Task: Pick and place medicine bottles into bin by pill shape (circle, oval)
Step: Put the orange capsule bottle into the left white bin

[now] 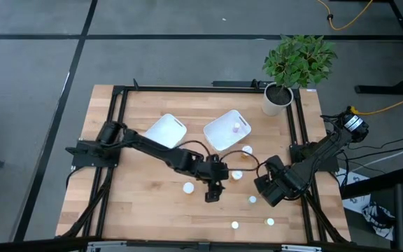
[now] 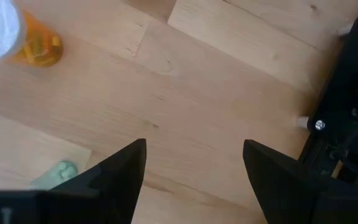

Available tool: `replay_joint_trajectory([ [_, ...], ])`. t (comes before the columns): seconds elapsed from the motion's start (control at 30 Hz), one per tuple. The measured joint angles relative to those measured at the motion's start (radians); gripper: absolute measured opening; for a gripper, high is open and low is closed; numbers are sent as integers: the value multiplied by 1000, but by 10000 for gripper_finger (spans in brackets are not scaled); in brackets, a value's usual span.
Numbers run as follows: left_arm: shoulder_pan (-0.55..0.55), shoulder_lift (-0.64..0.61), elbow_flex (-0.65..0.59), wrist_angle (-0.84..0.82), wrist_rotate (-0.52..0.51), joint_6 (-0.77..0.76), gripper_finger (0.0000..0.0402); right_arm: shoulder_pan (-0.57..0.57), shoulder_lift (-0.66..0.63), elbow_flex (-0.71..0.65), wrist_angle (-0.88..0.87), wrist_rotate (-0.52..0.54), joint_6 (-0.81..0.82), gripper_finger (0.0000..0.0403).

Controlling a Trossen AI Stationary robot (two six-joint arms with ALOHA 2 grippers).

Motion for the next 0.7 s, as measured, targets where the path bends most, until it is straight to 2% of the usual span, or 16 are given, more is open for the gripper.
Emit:
replay_joint_trajectory([
  [0.2, -16, 81, 87, -56, -34, 0, 203, 0, 0, 0, 3, 6, -12, 270],
  [0.7, -31, 101, 90, -102, -109, -25, 204, 27, 0, 0, 25, 27, -8, 270],
])
